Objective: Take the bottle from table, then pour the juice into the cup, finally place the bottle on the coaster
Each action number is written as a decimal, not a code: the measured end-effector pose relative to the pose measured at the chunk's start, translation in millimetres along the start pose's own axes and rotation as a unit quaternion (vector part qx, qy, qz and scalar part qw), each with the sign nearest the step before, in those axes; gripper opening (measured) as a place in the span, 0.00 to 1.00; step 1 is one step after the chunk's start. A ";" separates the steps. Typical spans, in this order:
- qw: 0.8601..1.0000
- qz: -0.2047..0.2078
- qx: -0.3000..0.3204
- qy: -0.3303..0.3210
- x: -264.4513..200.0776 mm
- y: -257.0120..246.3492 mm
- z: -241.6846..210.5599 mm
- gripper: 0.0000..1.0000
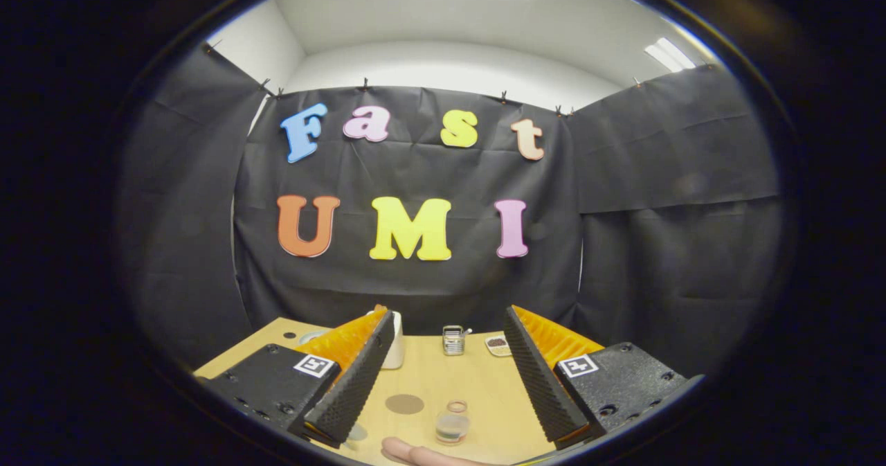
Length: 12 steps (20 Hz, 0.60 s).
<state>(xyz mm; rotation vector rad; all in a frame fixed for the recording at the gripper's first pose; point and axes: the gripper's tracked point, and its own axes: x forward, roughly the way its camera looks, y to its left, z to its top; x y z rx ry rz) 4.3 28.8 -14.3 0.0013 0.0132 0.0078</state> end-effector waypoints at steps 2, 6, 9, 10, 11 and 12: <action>1.000 0.003 -0.003 0.003 2.2 3.4 -3.3 1.00; 1.000 0.008 -0.004 0.007 3.6 7.0 -10.5 1.00; 1.000 0.014 -0.002 0.012 5.2 10.0 -16.0 1.00; 1.000 0.016 -0.001 0.012 6.4 10.1 -18.3 1.00; 1.000 0.015 0.000 0.012 7.5 10.3 -19.7 1.00; 1.000 0.017 -0.001 0.010 8.6 10.2 -21.2 1.00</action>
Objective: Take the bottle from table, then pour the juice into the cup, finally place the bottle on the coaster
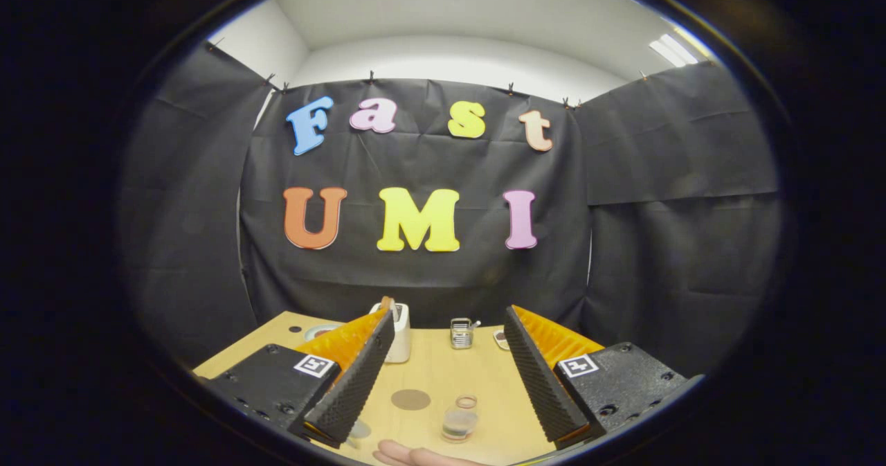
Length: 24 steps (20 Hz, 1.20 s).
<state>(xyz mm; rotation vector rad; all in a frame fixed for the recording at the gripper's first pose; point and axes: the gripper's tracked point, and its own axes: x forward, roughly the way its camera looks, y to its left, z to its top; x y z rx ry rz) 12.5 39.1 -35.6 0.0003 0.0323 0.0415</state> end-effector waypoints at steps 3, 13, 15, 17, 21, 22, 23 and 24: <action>1.000 0.002 -0.010 -0.007 2.2 0.8 -7.3 1.00; 1.000 -0.009 -0.023 0.001 24.5 -20.8 -73.1 1.00; 0.999 -0.021 -0.029 0.000 29.1 -28.0 -86.1 1.00; 0.999 -0.022 -0.032 0.001 32.1 -30.0 -100.6 1.00; 1.000 -0.005 -0.012 0.006 40.5 -26.5 -132.7 1.00; 1.000 -0.002 -0.010 0.003 42.8 -26.1 -137.4 1.00; 1.000 -0.001 -0.013 -0.002 45.3 -25.8 -142.7 1.00; 1.000 -0.003 -0.017 -0.006 46.8 -27.9 -146.7 1.00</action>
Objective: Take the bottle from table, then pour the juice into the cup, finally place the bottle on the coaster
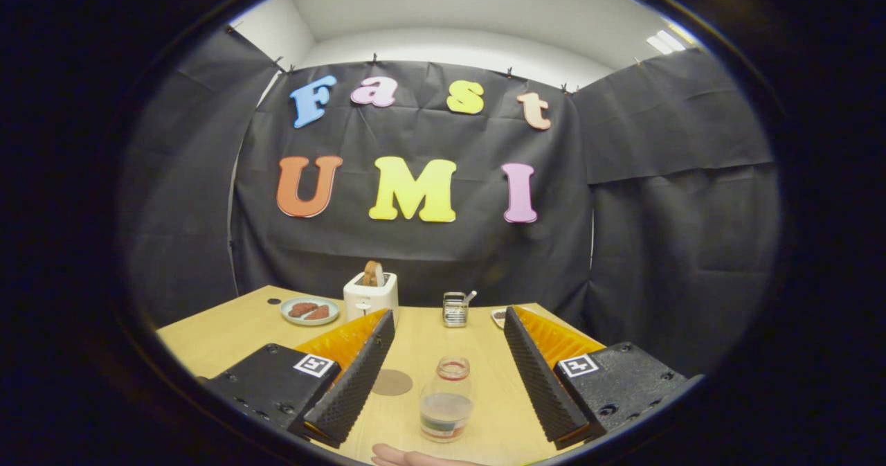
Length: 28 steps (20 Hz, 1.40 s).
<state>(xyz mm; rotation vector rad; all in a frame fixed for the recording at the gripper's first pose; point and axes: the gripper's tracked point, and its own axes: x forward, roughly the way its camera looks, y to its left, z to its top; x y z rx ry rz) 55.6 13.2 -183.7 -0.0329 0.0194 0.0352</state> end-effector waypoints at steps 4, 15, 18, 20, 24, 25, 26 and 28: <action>1.000 -0.011 -0.007 0.002 5.5 -5.2 -26.0 1.00; 1.000 0.002 0.006 0.020 20.8 -1.8 -112.8 1.00; 0.999 -0.014 0.014 0.045 28.0 -11.0 -138.5 1.00; 0.998 -0.013 0.023 0.055 29.9 -9.4 -148.8 1.00; 0.998 -0.010 0.013 0.068 34.3 -6.5 -168.2 1.00; 0.998 -0.009 0.011 0.068 34.8 -6.1 -169.0 1.00; 0.998 -0.008 0.010 0.065 34.9 -5.8 -167.4 1.00; 0.998 -0.016 0.006 0.060 36.9 -8.3 -163.3 0.93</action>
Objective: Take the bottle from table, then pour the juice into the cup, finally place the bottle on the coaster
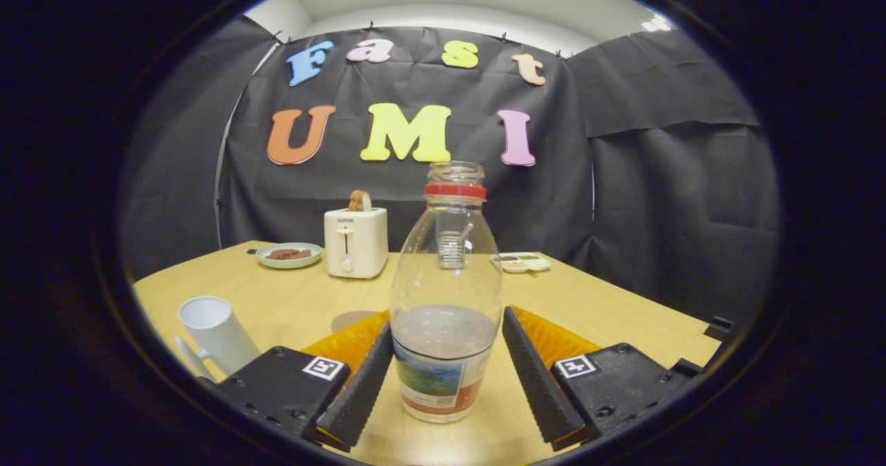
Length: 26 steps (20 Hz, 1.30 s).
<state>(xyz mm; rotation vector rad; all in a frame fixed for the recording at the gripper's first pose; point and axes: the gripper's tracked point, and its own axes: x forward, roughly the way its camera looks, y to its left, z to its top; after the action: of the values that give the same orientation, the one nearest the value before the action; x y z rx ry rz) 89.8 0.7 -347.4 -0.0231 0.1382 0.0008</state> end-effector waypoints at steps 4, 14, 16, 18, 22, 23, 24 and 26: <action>1.000 -0.011 -0.009 0.011 2.9 -1.3 2.8 0.80; 0.976 -0.025 -0.215 0.013 -12.1 13.1 28.0 0.79; 0.966 -0.023 -0.259 0.013 -15.2 20.9 29.3 0.79; 0.953 -0.023 -0.303 0.008 -18.0 27.8 32.4 0.79; 0.933 -0.023 -0.359 -0.025 -26.3 42.9 50.9 0.79; 0.927 -0.028 -0.372 -0.028 -27.1 43.9 53.7 0.79; 0.922 -0.029 -0.384 -0.034 -28.2 46.8 57.0 0.79; 0.909 -0.034 -0.414 -0.041 -29.2 50.5 60.3 0.79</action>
<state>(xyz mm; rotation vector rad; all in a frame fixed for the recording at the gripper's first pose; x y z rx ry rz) 69.0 52.6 -284.8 -0.8797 0.0431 -0.0088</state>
